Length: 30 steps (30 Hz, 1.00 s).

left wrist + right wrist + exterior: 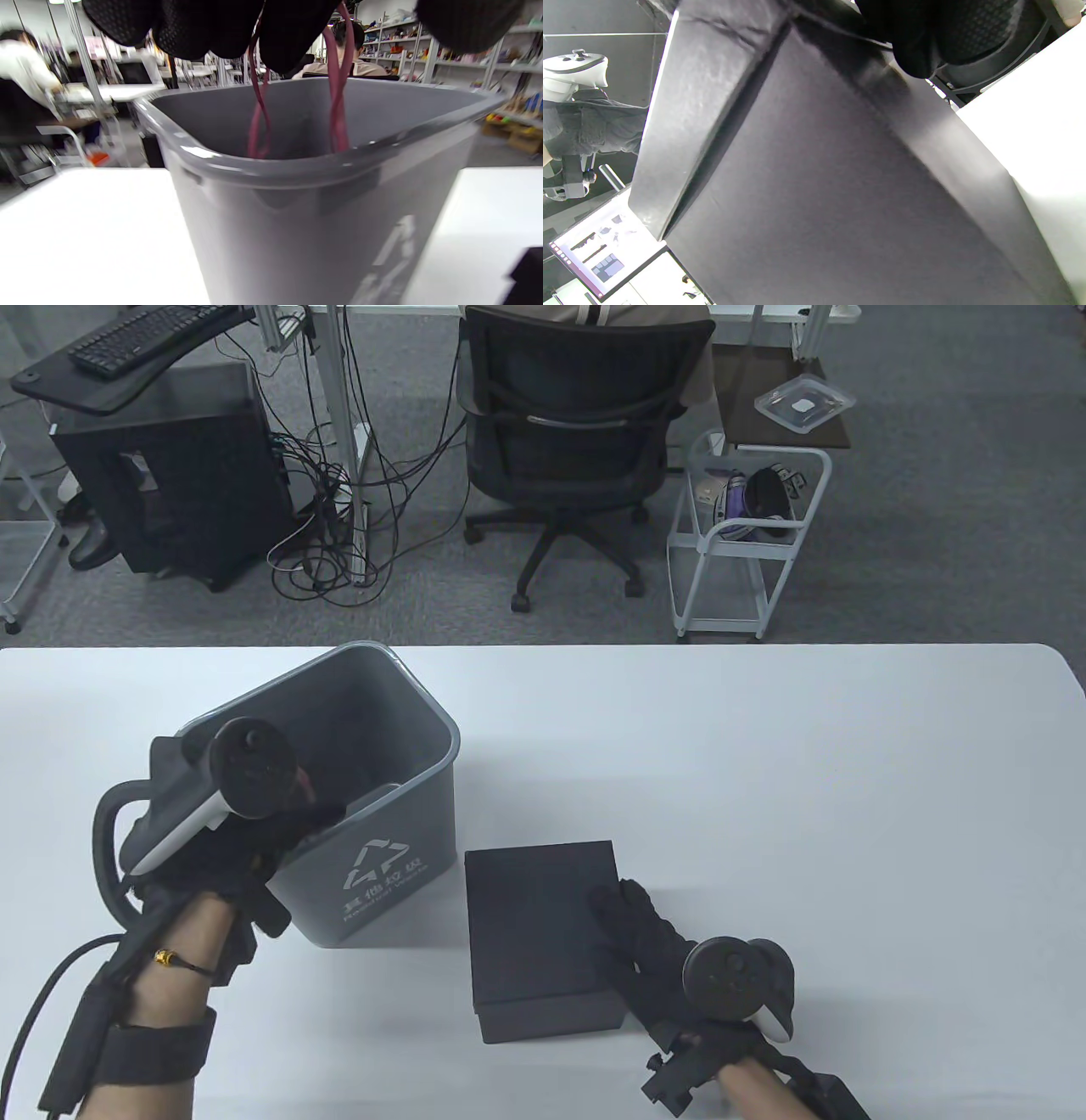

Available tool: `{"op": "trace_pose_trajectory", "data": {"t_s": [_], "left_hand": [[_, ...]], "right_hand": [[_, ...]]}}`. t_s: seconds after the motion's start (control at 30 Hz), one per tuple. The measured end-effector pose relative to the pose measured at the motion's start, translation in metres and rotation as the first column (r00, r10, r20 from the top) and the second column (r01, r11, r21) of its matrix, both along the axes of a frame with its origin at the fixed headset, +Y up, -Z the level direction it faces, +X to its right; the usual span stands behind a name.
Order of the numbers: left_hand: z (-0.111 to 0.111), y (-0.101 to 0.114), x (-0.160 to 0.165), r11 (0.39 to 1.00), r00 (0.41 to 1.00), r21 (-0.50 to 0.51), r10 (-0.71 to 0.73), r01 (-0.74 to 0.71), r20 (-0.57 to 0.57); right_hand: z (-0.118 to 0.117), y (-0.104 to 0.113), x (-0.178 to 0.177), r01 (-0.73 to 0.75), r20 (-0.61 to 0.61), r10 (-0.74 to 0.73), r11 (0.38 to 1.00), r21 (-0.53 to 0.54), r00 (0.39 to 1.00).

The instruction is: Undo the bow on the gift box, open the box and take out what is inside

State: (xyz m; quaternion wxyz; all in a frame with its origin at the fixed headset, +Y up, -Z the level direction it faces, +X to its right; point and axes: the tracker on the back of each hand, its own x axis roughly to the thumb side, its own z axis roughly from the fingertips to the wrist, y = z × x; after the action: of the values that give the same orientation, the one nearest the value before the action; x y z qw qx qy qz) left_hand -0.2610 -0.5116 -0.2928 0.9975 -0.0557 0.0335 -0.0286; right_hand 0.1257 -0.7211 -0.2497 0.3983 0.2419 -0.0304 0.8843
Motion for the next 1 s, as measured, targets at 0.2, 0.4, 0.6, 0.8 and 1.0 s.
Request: {"op": "trace_pose_trajectory", "data": {"t_s": [0.2, 0.4, 0.6, 0.8, 1.0], "left_hand": [[0.008, 0.000, 0.009, 0.971, 0.980, 0.140, -0.200, 0.194, 0.026], [0.009, -0.003, 0.013, 0.983, 0.983, 0.110, -0.159, 0.149, 0.088], [0.005, -0.012, 0.008, 0.998, 0.983, 0.046, 0.037, -0.045, 0.180], [0.004, -0.013, -0.001, 0.986, 0.972, 0.022, 0.157, -0.163, 0.174], [0.007, -0.007, -0.003, 0.989, 0.978, 0.081, 0.110, -0.126, 0.178]], "right_hand": [[0.000, 0.000, 0.000, 0.000, 0.000, 0.000, 1.000, 0.000, 1.000], [0.000, -0.001, 0.000, 0.000, -0.001, 0.000, 1.000, -0.001, 1.000], [0.000, -0.001, 0.000, 0.000, -0.001, 0.000, 1.000, -0.001, 1.000], [-0.001, -0.001, 0.000, 0.000, -0.001, 0.000, 1.000, -0.002, 1.000], [0.000, -0.001, 0.000, -0.001, -0.002, 0.001, 1.000, -0.001, 1.000]]}}
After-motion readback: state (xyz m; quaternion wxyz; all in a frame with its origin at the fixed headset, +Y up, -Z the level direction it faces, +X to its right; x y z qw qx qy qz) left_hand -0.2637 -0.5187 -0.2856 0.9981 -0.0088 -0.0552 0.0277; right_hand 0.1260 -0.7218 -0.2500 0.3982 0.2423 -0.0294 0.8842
